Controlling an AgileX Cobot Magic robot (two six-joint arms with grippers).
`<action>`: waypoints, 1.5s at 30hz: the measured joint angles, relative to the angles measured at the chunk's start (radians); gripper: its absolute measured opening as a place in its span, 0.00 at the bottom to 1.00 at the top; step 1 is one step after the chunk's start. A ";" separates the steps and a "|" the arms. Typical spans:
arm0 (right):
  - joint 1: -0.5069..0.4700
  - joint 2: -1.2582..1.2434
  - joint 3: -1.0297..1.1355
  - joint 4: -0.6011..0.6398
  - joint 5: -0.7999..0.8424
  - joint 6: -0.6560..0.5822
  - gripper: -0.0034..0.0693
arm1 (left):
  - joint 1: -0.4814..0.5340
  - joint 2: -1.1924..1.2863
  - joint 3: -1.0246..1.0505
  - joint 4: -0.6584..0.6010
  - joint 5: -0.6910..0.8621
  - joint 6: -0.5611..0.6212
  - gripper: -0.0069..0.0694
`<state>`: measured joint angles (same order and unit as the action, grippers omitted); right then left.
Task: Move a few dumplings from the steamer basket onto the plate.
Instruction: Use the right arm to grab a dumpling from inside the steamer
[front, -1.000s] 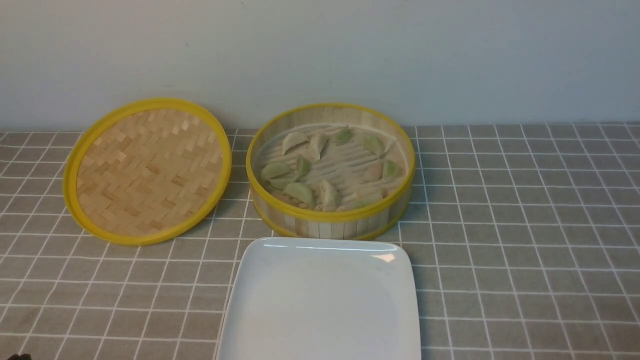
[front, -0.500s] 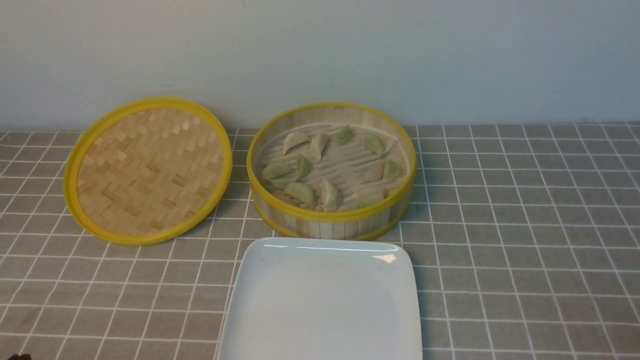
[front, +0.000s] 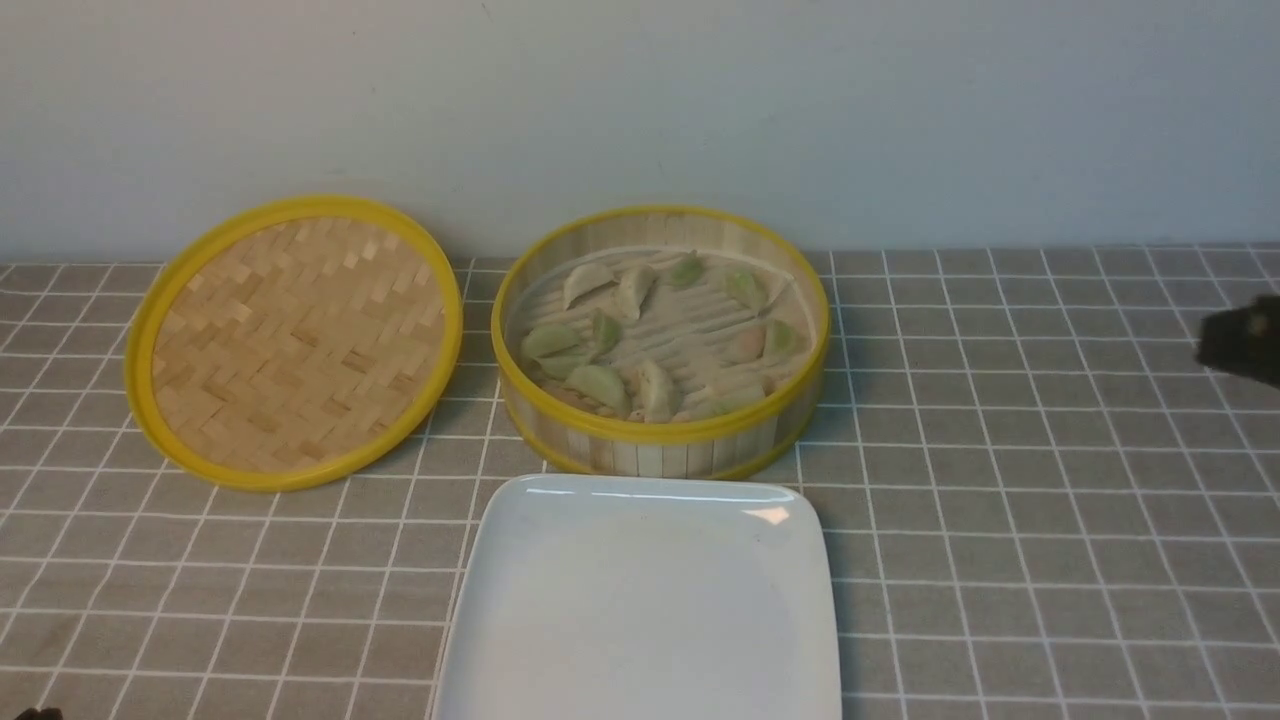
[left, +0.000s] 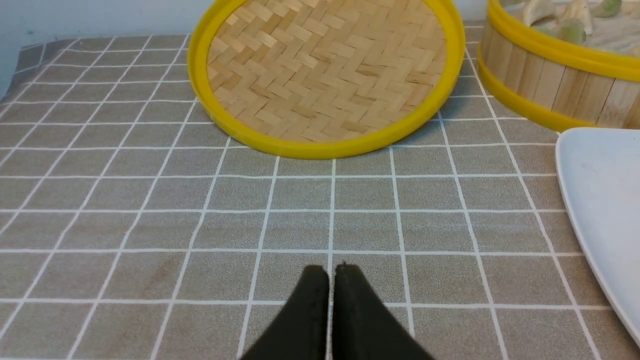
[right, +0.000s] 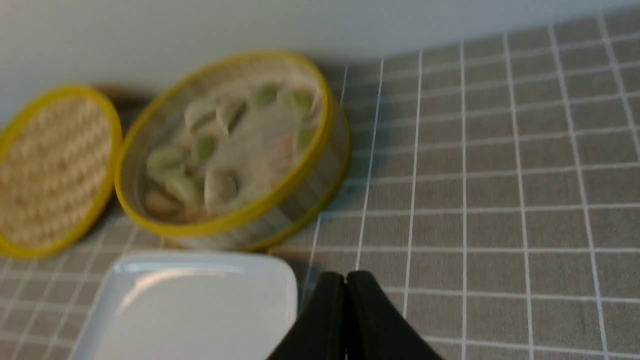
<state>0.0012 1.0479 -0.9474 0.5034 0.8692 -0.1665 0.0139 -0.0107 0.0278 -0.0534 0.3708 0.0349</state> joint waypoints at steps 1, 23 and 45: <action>0.008 0.164 -0.122 0.008 0.102 -0.032 0.03 | 0.000 0.000 0.000 0.000 0.000 0.000 0.08; 0.478 1.197 -1.155 -0.418 0.369 0.298 0.10 | 0.000 0.000 0.000 0.000 0.000 0.000 0.08; 0.496 1.385 -1.240 -0.545 0.345 0.318 0.82 | 0.000 0.000 0.000 0.000 0.000 0.000 0.08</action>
<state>0.4976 2.4331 -2.1879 -0.0415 1.2142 0.1516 0.0139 -0.0107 0.0278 -0.0534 0.3708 0.0349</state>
